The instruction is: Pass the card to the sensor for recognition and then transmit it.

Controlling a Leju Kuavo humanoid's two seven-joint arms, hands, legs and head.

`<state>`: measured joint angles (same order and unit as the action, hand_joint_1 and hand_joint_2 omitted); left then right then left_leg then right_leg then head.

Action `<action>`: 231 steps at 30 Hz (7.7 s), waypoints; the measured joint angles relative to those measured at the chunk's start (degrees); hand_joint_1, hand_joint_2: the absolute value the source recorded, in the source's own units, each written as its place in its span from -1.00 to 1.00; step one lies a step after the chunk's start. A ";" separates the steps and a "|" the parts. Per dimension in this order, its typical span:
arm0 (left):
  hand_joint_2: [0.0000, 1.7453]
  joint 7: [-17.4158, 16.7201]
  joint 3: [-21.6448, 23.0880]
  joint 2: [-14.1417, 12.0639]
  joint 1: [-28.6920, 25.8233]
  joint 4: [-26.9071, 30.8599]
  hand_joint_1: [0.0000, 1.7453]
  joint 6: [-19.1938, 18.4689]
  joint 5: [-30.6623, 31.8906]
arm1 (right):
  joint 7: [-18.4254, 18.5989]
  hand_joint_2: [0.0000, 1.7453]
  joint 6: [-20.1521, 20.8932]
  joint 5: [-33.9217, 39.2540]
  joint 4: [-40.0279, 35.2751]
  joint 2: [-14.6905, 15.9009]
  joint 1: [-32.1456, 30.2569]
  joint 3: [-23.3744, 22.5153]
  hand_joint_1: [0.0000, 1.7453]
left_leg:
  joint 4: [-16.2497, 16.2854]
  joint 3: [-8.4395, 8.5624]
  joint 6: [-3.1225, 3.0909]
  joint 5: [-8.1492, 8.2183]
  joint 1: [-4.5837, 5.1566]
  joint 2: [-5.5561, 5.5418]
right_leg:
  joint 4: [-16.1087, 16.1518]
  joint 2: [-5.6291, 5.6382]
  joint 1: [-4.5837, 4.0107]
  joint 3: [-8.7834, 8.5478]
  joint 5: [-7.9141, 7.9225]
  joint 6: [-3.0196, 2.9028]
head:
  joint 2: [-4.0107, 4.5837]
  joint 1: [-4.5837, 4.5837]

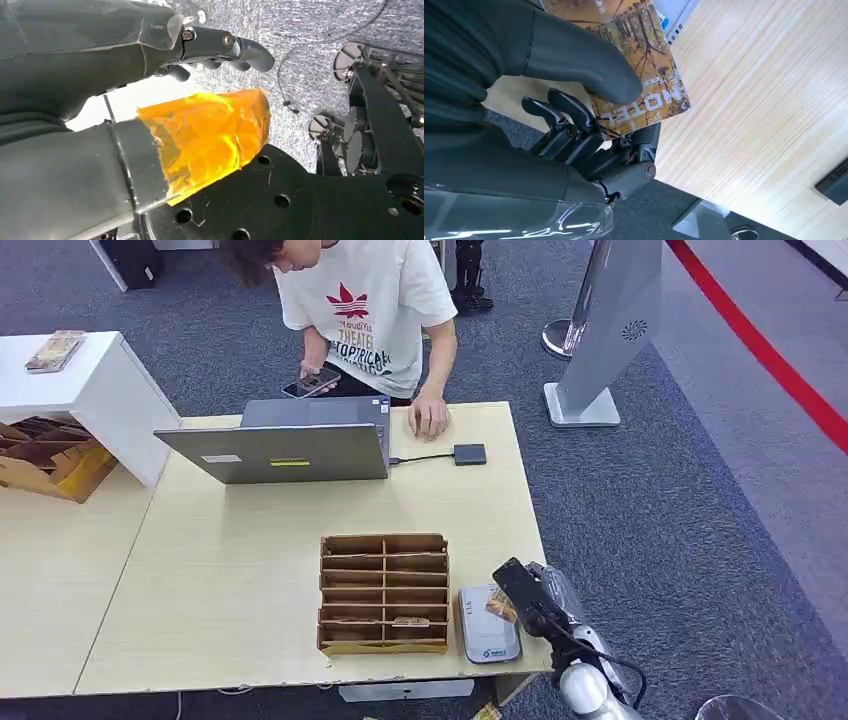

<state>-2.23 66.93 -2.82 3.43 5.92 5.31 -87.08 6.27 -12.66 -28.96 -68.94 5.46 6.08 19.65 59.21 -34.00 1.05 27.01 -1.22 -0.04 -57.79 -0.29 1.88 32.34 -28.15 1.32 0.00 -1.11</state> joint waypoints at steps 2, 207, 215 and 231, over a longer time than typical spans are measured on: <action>-1.00 0.18 0.00 -0.11 0.00 0.00 -1.00 -0.09 0.00 | 0.20 1.00 -0.15 -0.31 -0.02 0.00 0.00 0.13 1.00 | 0.00 0.00 0.00 0.00 0.00 0.00 | 0.00 0.00 0.00 -0.01 0.00 0.00 | 0.00 0.00; -1.00 2.10 7.61 2.99 -0.16 0.79 -1.00 -0.33 -0.04 | -6.80 1.00 -4.72 -19.32 -1.40 -4.87 15.50 28.44 -0.04 | -0.01 -0.06 0.07 0.00 -0.03 0.06 | -0.03 0.11 -0.02 0.09 -0.01 -0.02 | 0.00 0.00; -1.00 2.03 7.63 2.97 -0.16 0.81 -1.00 -0.33 -0.07 | -5.83 1.00 -4.31 -19.76 -0.09 -4.79 15.61 28.37 0.00 | -0.01 -0.06 0.07 0.00 -0.03 0.06 | -0.03 0.11 -0.02 0.10 -0.01 -0.02 | 0.00 0.00; -1.00 2.01 7.65 2.97 -0.15 0.81 -1.00 -0.37 -0.11 | -5.22 1.00 -4.28 -20.24 1.27 -4.44 15.81 27.23 -0.10 | -0.01 -0.05 0.07 0.00 -0.03 0.06 | -0.04 0.11 -0.02 0.10 -0.01 -0.02 | 0.00 0.00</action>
<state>-0.22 74.58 0.15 3.28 6.73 4.94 -87.19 1.05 -16.94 -49.20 -67.67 1.03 21.88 46.88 59.20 -34.05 1.12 27.01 -1.25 0.02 -57.82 -0.19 1.86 32.43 -28.16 1.30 0.00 -1.11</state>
